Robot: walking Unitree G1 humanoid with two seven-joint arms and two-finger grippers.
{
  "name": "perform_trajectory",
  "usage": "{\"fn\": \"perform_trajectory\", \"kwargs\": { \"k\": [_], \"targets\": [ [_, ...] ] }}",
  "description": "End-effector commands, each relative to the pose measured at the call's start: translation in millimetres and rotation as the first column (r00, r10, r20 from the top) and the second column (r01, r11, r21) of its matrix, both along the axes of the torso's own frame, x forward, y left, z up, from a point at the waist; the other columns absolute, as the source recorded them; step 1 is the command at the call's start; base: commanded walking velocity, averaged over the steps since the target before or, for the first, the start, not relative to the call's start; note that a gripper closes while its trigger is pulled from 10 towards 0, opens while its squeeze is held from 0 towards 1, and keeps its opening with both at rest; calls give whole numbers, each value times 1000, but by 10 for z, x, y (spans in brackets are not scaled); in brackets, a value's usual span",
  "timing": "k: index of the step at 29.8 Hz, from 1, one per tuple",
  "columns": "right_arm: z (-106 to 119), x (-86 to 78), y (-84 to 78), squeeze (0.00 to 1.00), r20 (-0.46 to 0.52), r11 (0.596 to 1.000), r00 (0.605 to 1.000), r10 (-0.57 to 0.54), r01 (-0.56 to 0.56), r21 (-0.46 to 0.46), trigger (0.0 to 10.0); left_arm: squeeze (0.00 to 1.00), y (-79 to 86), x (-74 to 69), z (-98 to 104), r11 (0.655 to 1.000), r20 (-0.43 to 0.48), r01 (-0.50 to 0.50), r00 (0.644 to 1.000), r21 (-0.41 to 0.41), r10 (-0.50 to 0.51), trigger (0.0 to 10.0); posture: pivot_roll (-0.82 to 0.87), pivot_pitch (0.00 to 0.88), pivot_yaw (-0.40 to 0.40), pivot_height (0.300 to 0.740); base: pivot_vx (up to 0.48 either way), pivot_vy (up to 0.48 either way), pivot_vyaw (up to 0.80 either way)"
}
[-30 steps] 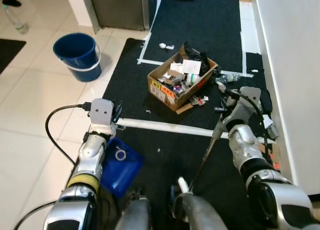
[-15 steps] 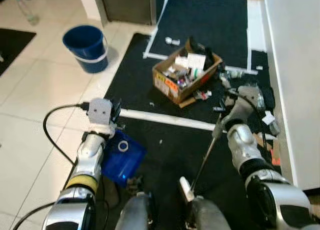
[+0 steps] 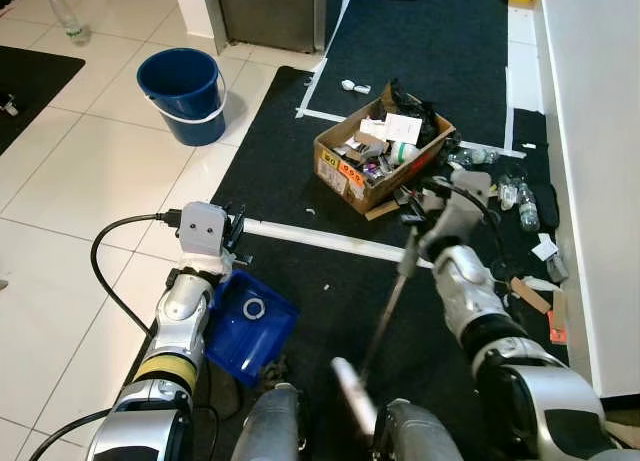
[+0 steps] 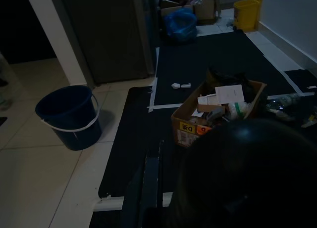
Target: Sweep floor
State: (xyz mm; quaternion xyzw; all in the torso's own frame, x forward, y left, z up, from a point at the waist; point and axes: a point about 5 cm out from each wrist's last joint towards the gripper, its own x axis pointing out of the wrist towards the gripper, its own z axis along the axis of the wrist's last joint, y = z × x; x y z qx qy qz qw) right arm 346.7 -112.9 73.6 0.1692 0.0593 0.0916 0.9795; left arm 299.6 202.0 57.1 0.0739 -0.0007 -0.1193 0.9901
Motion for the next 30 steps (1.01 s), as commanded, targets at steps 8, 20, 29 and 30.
{"fn": "perform_trajectory", "kwargs": {
  "k": [8,20,29,30],
  "targets": [
    [102,69,33,0,-9,991,1000,13,-12,131,10000,0,-217,-229,-315,983,-149,169,973,-69,-177,10000,120,129,-71,740,0,0,0],
    [136,89,122,0,-28,972,998,61,-53,229,10000,0,-197,-286,-345,975,-167,211,961,-70,-220,10000,118,140,-80,740,0,0,0],
    [238,76,242,0,47,847,974,222,-217,486,10000,0,-259,-352,-383,945,-195,310,925,-102,-325,10000,115,148,-78,740,0,0,0],
    [259,65,274,0,70,822,965,254,-253,510,10000,0,-263,-358,-387,941,-200,322,920,-106,-338,10000,115,153,-77,740,0,0,0]
  ]
}}
